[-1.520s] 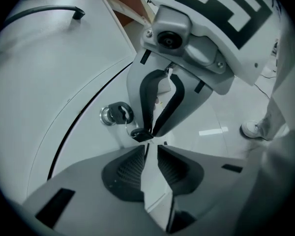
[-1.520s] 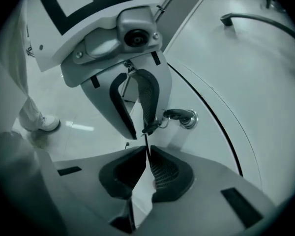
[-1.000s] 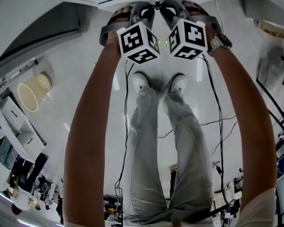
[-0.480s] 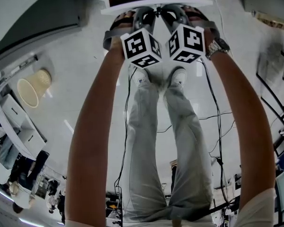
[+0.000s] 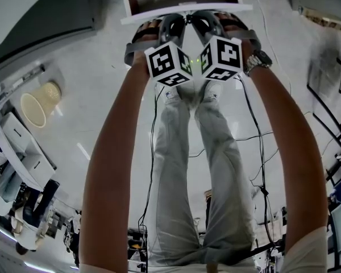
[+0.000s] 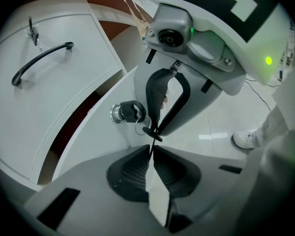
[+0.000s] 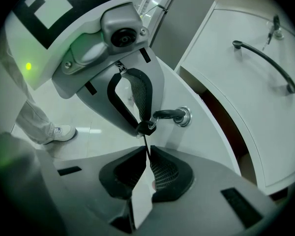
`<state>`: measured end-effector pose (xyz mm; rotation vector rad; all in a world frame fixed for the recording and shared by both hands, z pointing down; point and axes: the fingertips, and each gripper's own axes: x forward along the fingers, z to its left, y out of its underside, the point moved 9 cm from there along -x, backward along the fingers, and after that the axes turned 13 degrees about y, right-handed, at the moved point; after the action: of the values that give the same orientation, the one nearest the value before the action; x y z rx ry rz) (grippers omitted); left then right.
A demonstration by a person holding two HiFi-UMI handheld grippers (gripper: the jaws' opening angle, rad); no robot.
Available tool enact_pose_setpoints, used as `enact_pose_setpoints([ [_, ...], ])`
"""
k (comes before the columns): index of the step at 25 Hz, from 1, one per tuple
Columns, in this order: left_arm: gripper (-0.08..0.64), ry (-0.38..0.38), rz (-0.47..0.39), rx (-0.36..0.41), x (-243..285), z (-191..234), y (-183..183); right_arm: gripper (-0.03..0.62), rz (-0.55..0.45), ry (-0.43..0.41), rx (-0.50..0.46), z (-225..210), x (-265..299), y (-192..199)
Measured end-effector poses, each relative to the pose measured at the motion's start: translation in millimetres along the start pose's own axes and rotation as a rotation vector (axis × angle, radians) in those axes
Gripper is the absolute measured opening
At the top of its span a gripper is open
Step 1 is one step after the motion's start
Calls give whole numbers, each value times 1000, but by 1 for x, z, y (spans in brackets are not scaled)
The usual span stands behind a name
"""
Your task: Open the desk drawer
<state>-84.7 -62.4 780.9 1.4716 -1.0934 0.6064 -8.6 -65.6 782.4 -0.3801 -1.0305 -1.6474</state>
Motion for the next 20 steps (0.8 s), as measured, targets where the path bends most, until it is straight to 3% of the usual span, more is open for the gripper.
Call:
enact_pose_setpoints([
  [12, 36, 6, 24, 11, -1, -12, -1, 43, 15, -11, -3, 12, -5, 0],
  [16, 75, 22, -9, -55, -10, -11, 0, 58, 24, -69, 2, 10, -11, -2],
  [20, 81, 16, -48, -138, -23, -8, 5, 77, 5, -89, 83, 1, -21, -2],
])
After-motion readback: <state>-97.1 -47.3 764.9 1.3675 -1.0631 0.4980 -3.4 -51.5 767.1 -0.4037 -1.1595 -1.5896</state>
